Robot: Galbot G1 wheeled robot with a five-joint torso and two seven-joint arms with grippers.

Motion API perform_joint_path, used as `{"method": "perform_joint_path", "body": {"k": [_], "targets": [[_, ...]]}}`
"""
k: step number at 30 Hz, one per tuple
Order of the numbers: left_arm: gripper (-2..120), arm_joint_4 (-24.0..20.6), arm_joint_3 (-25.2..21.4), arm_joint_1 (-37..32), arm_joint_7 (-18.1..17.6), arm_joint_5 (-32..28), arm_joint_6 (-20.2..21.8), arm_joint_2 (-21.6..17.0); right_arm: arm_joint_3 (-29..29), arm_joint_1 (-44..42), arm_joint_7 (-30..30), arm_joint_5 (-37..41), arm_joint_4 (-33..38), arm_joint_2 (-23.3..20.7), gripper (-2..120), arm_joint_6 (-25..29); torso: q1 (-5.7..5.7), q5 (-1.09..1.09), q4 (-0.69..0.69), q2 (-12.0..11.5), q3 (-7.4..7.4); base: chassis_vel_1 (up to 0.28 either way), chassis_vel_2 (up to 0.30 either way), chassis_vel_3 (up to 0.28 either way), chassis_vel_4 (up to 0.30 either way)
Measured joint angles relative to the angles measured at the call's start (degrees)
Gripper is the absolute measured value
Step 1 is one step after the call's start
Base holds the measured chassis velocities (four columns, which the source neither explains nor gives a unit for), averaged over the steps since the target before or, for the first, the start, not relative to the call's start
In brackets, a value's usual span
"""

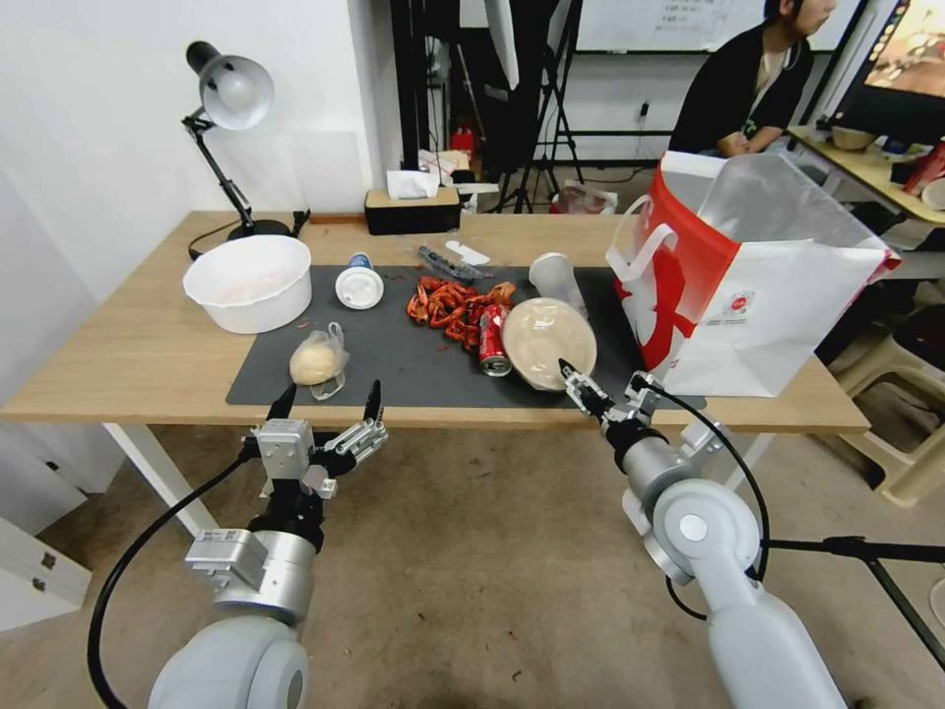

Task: Pick up the trash from the table and place it into the takeout bag.

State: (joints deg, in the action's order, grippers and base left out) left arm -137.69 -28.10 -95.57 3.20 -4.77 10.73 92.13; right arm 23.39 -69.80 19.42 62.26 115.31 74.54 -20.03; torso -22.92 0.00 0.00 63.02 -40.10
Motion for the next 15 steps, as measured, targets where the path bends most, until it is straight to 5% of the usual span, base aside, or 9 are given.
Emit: {"method": "perform_joint_path", "body": {"k": [9,15], "targets": [[100,0.2,0.0,0.2,0.2,-0.1,0.0,0.0,0.9,-0.8,0.6,-0.2,0.7,0.2,7,-0.3,0.00,0.00,0.00,0.0,0.00,0.000,0.000,0.000,0.000],[100,0.3,0.0,0.3,0.2,-0.3,0.0,0.0,1.9,-1.7,0.1,-0.4,1.9,0.1,1,-0.1,0.00,0.01,0.00,0.0,0.00,0.000,0.000,0.000,0.000]]}}
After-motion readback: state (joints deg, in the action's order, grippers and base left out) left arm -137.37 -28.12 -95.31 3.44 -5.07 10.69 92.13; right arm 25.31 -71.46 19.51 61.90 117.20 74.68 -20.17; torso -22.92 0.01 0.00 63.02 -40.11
